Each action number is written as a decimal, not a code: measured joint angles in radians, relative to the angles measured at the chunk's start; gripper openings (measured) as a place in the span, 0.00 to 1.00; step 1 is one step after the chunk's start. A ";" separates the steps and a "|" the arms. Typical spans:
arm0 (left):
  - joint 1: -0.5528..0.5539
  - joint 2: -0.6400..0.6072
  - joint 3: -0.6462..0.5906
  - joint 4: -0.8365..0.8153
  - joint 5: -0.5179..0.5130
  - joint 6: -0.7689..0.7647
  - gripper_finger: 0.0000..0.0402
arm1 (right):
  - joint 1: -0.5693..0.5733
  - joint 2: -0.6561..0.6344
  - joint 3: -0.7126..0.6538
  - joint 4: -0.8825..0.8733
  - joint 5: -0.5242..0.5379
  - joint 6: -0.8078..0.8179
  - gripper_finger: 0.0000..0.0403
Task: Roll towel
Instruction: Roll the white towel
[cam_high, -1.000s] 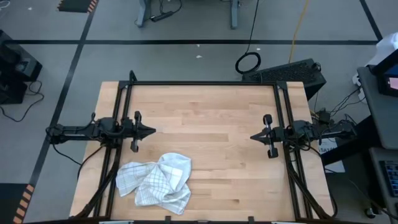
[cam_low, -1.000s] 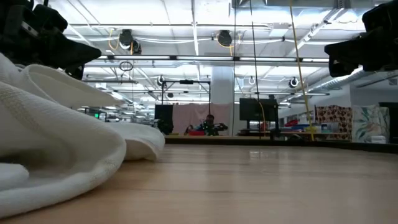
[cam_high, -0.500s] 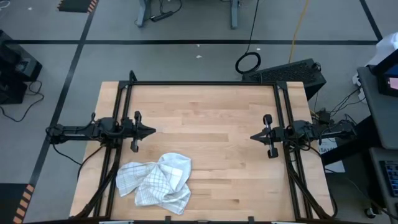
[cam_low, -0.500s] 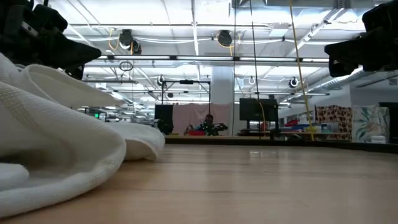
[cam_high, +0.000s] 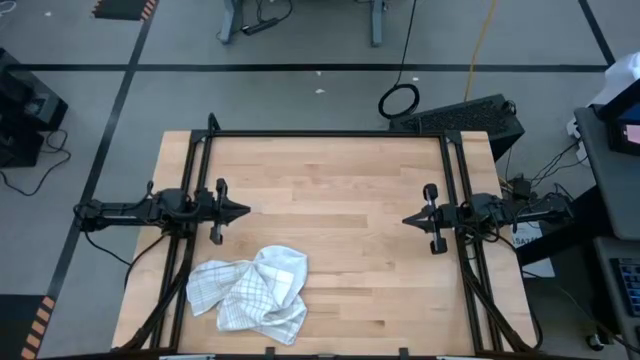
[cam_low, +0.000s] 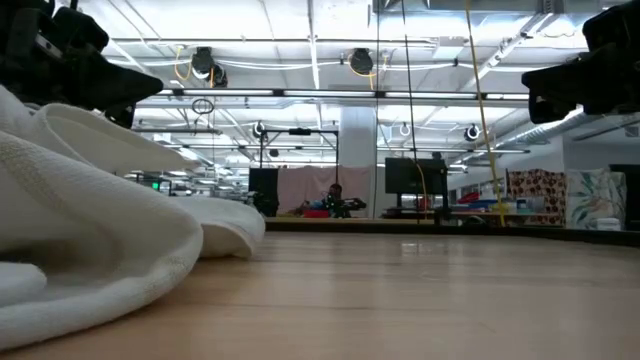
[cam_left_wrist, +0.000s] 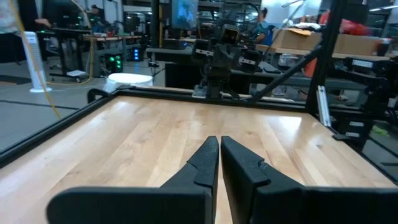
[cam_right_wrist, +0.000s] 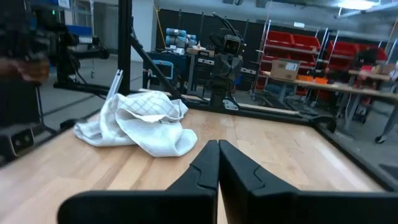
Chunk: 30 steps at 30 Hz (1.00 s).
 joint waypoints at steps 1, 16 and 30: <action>0.000 0.000 0.000 0.008 -0.009 -0.003 0.07 | 0.000 0.000 0.000 0.001 0.001 -0.033 0.00; 0.000 0.086 0.192 0.028 0.015 0.056 0.07 | 0.000 0.000 0.000 0.007 0.002 0.030 0.00; 0.000 0.520 0.913 -0.452 -0.005 0.185 0.07 | 0.000 0.000 0.000 0.016 0.001 0.053 0.00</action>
